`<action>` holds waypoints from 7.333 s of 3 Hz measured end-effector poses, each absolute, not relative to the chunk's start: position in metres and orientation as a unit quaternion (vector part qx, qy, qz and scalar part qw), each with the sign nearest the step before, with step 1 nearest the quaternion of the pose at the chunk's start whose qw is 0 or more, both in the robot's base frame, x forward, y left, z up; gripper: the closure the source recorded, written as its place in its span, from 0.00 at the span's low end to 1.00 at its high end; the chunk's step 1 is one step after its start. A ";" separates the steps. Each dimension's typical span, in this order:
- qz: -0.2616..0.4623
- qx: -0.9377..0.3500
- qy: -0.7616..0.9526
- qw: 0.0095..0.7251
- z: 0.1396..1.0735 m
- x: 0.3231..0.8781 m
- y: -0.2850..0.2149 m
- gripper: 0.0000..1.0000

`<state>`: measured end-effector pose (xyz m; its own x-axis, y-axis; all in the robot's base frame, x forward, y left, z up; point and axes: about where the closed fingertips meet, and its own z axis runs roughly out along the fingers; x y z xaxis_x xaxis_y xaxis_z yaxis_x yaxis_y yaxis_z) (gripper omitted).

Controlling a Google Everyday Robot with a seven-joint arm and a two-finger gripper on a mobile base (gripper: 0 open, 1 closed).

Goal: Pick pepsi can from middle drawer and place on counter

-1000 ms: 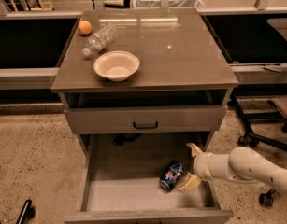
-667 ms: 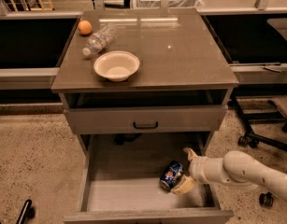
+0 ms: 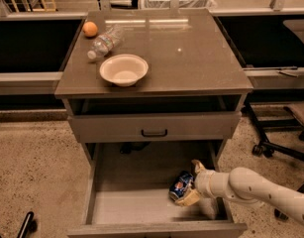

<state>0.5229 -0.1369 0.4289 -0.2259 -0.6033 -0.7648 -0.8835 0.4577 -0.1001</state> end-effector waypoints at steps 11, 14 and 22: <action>0.178 -0.726 0.410 0.523 0.745 0.438 -0.156 1.00; 0.116 -0.617 0.593 0.504 0.877 0.586 -0.181 1.00; 0.210 -0.484 0.751 0.398 0.856 0.710 -0.150 0.00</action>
Offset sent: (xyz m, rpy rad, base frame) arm 0.0159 -0.0019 -0.0398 -0.0111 0.0405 -0.0911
